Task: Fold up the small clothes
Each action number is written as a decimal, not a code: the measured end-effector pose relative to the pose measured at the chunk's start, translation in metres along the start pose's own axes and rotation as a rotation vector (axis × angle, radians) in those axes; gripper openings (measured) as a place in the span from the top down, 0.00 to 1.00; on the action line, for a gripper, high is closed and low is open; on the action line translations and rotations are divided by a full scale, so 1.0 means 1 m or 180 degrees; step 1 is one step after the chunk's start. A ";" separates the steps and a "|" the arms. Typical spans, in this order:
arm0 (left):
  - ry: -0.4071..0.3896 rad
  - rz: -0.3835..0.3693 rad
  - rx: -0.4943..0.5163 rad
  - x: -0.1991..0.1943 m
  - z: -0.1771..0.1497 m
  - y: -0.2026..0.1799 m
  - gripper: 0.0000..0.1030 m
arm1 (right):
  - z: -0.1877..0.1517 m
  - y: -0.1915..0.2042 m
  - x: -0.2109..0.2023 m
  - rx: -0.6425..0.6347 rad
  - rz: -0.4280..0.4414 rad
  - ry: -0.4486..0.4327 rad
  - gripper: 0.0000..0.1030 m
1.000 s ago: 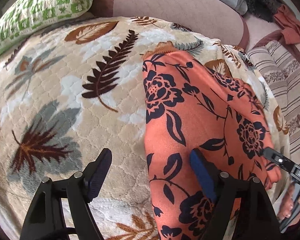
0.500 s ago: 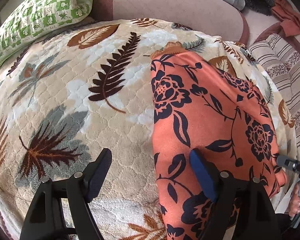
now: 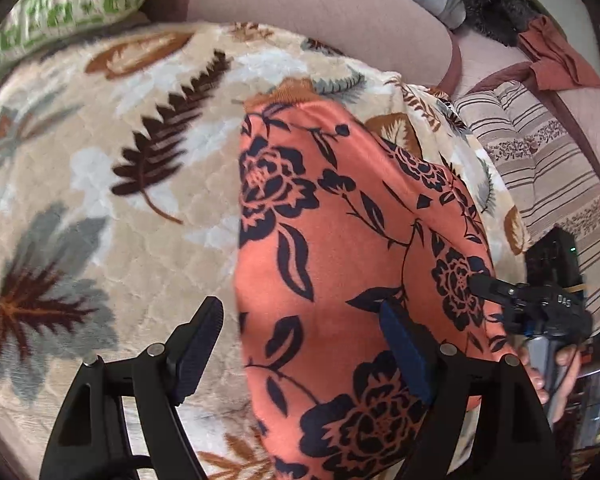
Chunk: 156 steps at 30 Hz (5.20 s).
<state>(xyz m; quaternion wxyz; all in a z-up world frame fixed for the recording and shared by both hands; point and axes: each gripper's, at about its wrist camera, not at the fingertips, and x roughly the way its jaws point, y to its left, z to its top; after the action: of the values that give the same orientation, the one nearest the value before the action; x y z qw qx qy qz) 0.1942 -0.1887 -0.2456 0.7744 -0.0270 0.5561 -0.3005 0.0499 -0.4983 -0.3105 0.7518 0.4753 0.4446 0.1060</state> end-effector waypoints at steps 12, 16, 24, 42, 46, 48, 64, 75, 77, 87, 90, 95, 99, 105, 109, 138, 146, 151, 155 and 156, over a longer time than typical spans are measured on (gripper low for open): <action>0.0196 -0.0281 -0.0091 0.036 0.008 -0.002 0.21 | 0.010 0.015 0.035 -0.0186 0.0000 0.0116 0.36; 0.0126 -0.0194 -0.0009 0.036 0.005 -0.007 0.30 | 0.004 0.022 0.032 -0.0333 -0.0125 0.0085 0.49; -0.0013 -0.0123 0.0066 0.017 0.001 -0.015 0.58 | -0.007 0.041 0.026 -0.0650 -0.0310 -0.0080 0.53; -0.0651 0.0154 0.0069 -0.114 -0.019 0.003 0.61 | -0.059 0.125 0.020 -0.1200 0.0424 -0.0422 0.56; -0.0775 0.0333 0.0091 -0.143 -0.032 0.010 0.61 | -0.072 0.143 0.028 -0.1293 0.0615 -0.0356 0.56; -0.0843 0.0391 0.0075 -0.154 -0.038 0.015 0.61 | -0.078 0.150 0.033 -0.1322 0.0683 -0.0318 0.56; -0.1029 0.0903 0.0194 -0.174 -0.069 0.011 0.61 | -0.075 0.178 0.077 -0.1353 0.0770 -0.0146 0.56; -0.0997 0.1007 0.0140 -0.169 -0.068 0.022 0.61 | -0.074 0.186 0.085 -0.1311 0.0714 -0.0072 0.56; -0.0991 0.1026 0.0134 -0.166 -0.066 0.024 0.61 | -0.070 0.187 0.089 -0.1298 0.0693 -0.0065 0.56; -0.0762 0.1093 -0.0020 -0.133 -0.058 0.050 0.61 | -0.047 0.182 0.122 -0.1097 0.0450 0.0120 0.56; -0.0621 0.1117 -0.0130 -0.114 -0.059 0.068 0.58 | -0.042 0.177 0.139 -0.1009 0.0278 0.0206 0.56; -0.0475 0.1237 -0.0391 -0.090 -0.065 0.100 0.35 | -0.033 0.178 0.155 -0.1050 -0.0309 0.0116 0.37; -0.0562 0.1354 -0.0289 -0.104 -0.071 0.099 0.31 | -0.019 0.180 0.131 -0.0996 -0.0315 -0.0176 0.34; -0.0709 0.1725 -0.0013 -0.120 -0.080 0.086 0.31 | -0.015 0.194 0.088 -0.1254 -0.0219 -0.0807 0.35; -0.0864 0.2066 0.0175 -0.132 -0.085 0.073 0.31 | -0.032 0.218 0.091 -0.1712 -0.0086 -0.0723 0.68; -0.0550 0.2240 0.0245 -0.118 -0.124 0.073 0.19 | -0.129 0.185 0.100 -0.1886 -0.1144 -0.0140 0.64; -0.1081 0.1997 0.0203 -0.184 -0.129 0.042 0.19 | -0.171 0.219 0.040 -0.2027 -0.1005 -0.0610 0.60; -0.1402 0.1927 0.0116 -0.227 -0.133 0.029 0.19 | -0.189 0.258 0.015 -0.2243 -0.1104 -0.1151 0.35; -0.1552 0.2046 0.0121 -0.252 -0.137 0.021 0.19 | -0.204 0.290 -0.002 -0.2445 -0.1225 -0.1472 0.35; -0.1606 0.2063 0.0122 -0.259 -0.139 0.019 0.19 | -0.206 0.296 -0.004 -0.2470 -0.1242 -0.1523 0.35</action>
<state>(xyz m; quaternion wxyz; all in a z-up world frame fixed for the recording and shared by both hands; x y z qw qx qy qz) 0.0281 -0.0040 -0.0866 0.9415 0.0912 0.3226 -0.0352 -0.0329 -0.2172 -0.1004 0.9601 0.0792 0.2680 0.0088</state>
